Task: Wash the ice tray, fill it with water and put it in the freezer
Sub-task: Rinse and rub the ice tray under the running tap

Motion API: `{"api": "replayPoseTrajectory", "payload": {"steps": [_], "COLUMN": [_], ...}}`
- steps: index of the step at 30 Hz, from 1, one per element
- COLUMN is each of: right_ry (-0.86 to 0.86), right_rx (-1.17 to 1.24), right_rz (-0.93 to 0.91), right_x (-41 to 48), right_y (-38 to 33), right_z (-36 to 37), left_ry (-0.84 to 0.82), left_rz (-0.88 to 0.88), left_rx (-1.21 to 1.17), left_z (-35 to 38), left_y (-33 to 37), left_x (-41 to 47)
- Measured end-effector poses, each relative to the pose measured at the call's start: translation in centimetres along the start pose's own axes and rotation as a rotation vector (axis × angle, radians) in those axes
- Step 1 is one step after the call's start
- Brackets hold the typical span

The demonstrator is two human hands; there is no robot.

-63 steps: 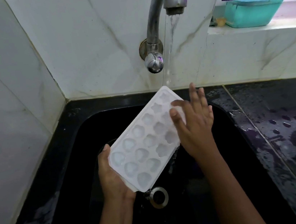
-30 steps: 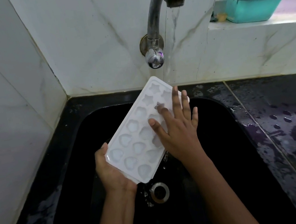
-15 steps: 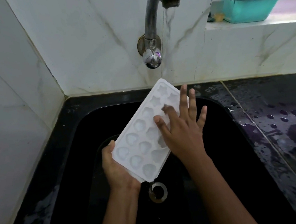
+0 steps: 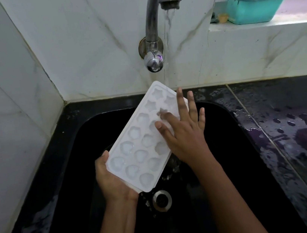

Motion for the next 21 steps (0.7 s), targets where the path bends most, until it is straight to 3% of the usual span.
{"api": "replayPoseTrajectory", "payload": {"steps": [5,11,16,21], "right_ry": [0.093,-0.010,0.072,-0.062], "right_rx": [-0.138,-0.037,-0.120,0.008], "right_rz": [0.060,-0.021,0.048,-0.001], "right_x": [-0.1,0.0,-0.1,0.0], "right_y": [0.7,0.4,0.5,0.2], "right_z": [-0.4,-0.1,-0.6,0.2], "left_ry": [0.036,0.020,0.025,0.018], "left_rz": [-0.039,0.023,-0.019,0.055], "left_rx": [0.047,-0.008,0.024,-0.003], "left_z": [0.3,0.3,0.8,0.4], "left_y": [-0.7,-0.1,-1.0,0.2], "left_x": [-0.3,-0.3,-0.5,-0.3]}}
Point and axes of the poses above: each hand's wrist, its own x-axis towards the middle knuckle, its own z-axis out of the palm, y = z × x, the point moved 3 cm from there along x, towards the middle knuckle, and after that the axes turned 4 degrees about x, right-handed, at the moved point
